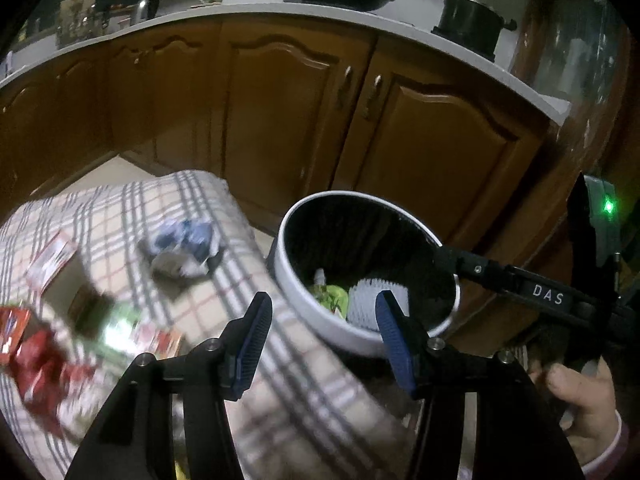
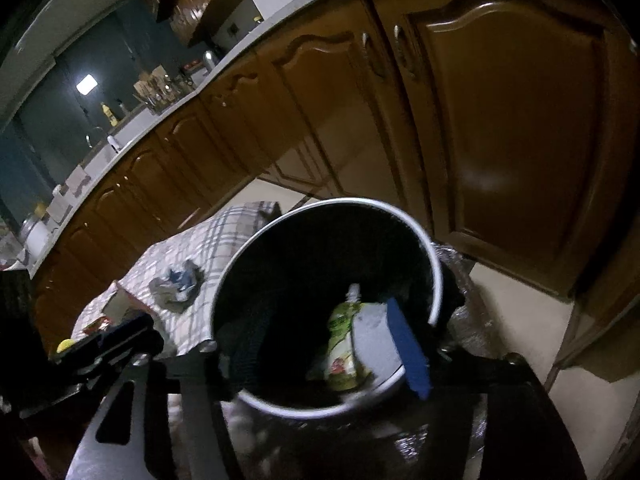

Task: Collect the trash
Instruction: 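Carry pouch and brush over the black bin and release both inside, then grasp the red wrappers with the left gripper while the right grasps the yellow wrapper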

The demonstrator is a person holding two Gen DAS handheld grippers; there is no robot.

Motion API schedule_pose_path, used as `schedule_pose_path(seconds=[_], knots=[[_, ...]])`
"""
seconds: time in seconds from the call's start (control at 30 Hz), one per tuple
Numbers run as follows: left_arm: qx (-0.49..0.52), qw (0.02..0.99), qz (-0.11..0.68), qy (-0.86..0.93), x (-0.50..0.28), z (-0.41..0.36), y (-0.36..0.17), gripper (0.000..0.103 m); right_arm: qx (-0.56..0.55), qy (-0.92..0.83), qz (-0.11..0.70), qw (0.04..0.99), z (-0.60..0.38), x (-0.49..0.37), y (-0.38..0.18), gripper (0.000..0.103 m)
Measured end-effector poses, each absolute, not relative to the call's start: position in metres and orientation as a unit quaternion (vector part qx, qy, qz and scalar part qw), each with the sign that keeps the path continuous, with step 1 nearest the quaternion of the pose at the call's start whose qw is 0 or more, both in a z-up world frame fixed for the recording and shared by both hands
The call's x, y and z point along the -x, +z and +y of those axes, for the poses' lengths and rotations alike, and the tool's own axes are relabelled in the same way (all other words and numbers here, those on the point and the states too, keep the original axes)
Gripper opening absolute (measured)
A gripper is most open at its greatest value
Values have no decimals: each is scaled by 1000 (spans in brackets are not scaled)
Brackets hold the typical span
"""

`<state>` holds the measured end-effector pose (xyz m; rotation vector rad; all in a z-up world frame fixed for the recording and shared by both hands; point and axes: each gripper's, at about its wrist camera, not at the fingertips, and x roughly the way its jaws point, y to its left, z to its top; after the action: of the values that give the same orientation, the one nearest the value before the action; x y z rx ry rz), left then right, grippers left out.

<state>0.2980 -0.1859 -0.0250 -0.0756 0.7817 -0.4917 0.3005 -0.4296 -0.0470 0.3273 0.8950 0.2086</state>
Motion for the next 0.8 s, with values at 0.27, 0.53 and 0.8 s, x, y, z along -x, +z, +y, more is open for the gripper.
schedule_pose_path(seconds=[0.27, 0.53, 0.8], knots=[[66, 899, 373, -219, -250, -134, -25, 53, -170, 128, 425, 880, -401, -263, -47, 82], [88, 904, 372, -192, -206, -85, -24, 53, -178, 140, 431, 874, -373, -236, -57, 87], [108, 910, 369, -153, -170, -31, -24, 55, -195, 157, 427, 869, -341, -213, -63, 93]])
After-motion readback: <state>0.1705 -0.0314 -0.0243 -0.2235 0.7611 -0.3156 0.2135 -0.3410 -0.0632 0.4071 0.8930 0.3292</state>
